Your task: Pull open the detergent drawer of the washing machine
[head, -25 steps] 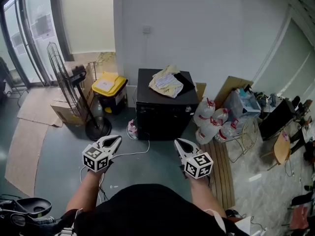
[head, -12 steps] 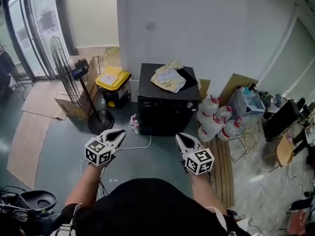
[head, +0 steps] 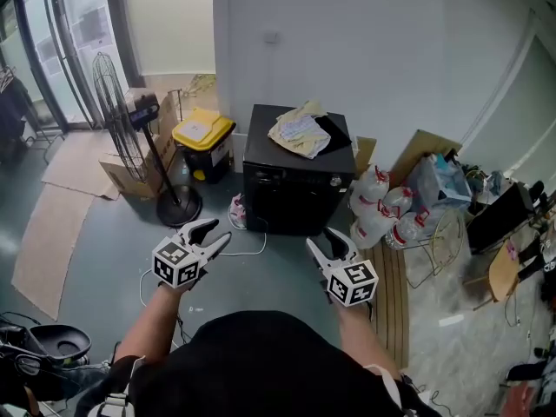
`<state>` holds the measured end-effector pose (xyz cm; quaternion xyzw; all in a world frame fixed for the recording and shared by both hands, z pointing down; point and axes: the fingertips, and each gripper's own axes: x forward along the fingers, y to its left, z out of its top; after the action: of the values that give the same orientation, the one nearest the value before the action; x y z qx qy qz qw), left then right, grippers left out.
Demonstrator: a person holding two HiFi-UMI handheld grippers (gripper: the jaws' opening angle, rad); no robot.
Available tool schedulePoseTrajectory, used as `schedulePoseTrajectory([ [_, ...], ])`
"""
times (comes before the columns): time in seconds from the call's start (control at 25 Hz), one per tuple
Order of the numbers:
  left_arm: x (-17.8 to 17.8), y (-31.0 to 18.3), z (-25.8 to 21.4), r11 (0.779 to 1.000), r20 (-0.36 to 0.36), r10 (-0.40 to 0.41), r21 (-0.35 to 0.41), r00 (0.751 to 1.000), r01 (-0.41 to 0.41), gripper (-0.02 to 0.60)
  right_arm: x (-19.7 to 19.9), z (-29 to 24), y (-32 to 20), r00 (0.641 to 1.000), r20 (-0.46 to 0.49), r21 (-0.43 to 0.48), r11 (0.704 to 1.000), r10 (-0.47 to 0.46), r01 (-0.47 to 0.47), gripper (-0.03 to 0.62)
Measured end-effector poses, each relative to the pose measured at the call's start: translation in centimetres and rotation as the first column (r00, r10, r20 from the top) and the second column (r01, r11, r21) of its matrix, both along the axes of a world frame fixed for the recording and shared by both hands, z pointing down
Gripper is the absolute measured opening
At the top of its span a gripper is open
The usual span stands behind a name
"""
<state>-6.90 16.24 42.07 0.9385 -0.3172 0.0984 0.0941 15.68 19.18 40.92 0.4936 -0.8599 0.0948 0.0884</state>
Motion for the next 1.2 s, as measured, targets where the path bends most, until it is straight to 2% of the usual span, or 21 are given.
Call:
schedulePoseTrajectory([
  [0.2,0.6,0.2,0.1,1.0,-0.005,-0.011,-0.01,1.0,0.011,0.186,0.8,0.4,-0.3,1.0,0.0,-0.013,1.0,-0.001,0.001,0.219],
  [0.6,-0.3,-0.9,1.3,0.999,-0.006,-0.021,-0.041,1.0,0.021,0.186,0.3,2.5,-1.4,1.0,0.014,-0.068,0.998,0.015,-0.014,0.225],
  [1.2,-2.8,-9.8,2.7,0.998,-0.027,0.018,-0.064,0.999,-0.02,0.186,-1.8,2.7,-8.9,0.998,-0.021,-0.075,0.995,0.064,-0.065,0.227],
])
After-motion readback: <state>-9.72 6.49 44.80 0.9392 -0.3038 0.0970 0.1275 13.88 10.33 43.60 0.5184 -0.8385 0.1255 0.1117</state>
